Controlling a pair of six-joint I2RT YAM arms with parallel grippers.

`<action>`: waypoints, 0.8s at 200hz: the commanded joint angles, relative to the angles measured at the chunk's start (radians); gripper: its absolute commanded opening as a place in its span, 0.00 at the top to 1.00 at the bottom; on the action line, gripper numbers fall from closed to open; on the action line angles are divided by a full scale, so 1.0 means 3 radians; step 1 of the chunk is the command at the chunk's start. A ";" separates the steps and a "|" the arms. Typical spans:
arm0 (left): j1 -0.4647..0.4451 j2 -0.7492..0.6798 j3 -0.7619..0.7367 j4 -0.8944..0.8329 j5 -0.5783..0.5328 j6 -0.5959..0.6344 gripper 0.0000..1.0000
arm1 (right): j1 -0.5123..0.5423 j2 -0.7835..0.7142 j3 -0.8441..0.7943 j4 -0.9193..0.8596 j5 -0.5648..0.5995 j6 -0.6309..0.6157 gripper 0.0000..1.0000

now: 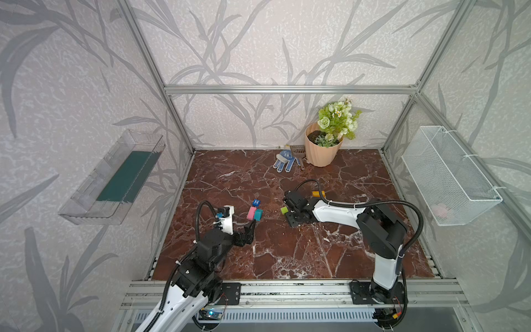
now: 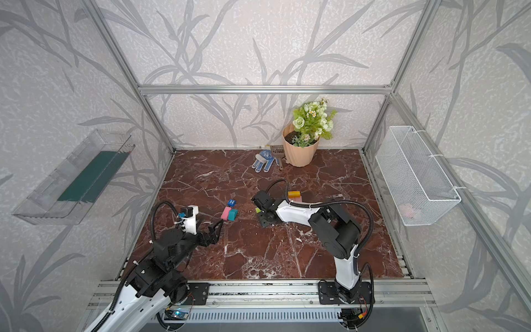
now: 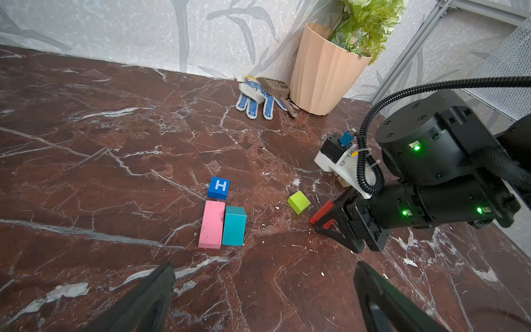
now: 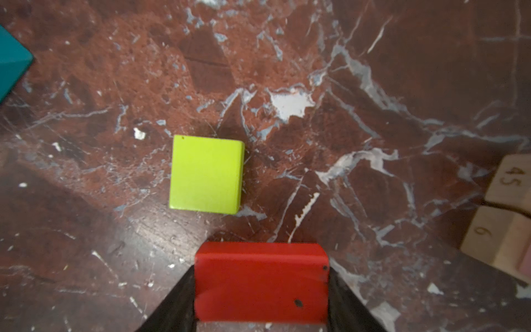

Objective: Build the wood block tower
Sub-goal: 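Lift the red bar and carry it to the stack's near side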

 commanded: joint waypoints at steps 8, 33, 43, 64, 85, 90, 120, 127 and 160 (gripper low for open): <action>-0.0008 -0.0047 -0.0038 -0.0055 -0.0022 -0.0035 0.01 | 0.0022 -0.0020 -0.0101 -0.0109 0.0039 -0.0054 0.42; -0.0011 -0.0032 -0.0034 -0.0045 -0.0010 -0.0035 0.01 | 0.0021 -0.0138 -0.0189 -0.0005 -0.0037 -0.0092 0.44; -0.0012 -0.0025 -0.0034 -0.0040 0.0005 -0.0033 0.02 | 0.0021 -0.0189 -0.0230 0.0040 -0.0031 -0.0106 0.44; -0.0012 -0.0014 -0.0044 -0.0004 0.0069 -0.0016 0.02 | 0.0020 -0.0306 -0.0319 0.0115 -0.0039 -0.0107 0.46; -0.0011 0.0048 -0.0031 0.0016 0.0082 -0.0015 0.02 | 0.0021 -0.0434 -0.0353 0.0111 -0.0058 -0.0127 0.47; -0.0012 0.0069 -0.0027 0.0022 0.0082 -0.0015 0.02 | 0.0018 -0.0469 -0.0371 0.0125 -0.0047 -0.0132 0.48; -0.0008 0.0141 -0.0010 0.0033 0.0078 -0.0005 0.02 | 0.0019 -0.0676 -0.0524 0.0234 0.0046 -0.0143 0.48; -0.0011 0.0136 -0.0012 0.0032 0.0070 -0.0005 0.02 | 0.0014 -0.0805 -0.0534 0.0205 0.0082 -0.0138 0.48; -0.0012 0.0111 -0.0017 0.0026 0.0065 -0.0010 0.02 | -0.0062 -0.1085 -0.0654 0.0155 0.0192 -0.0145 0.49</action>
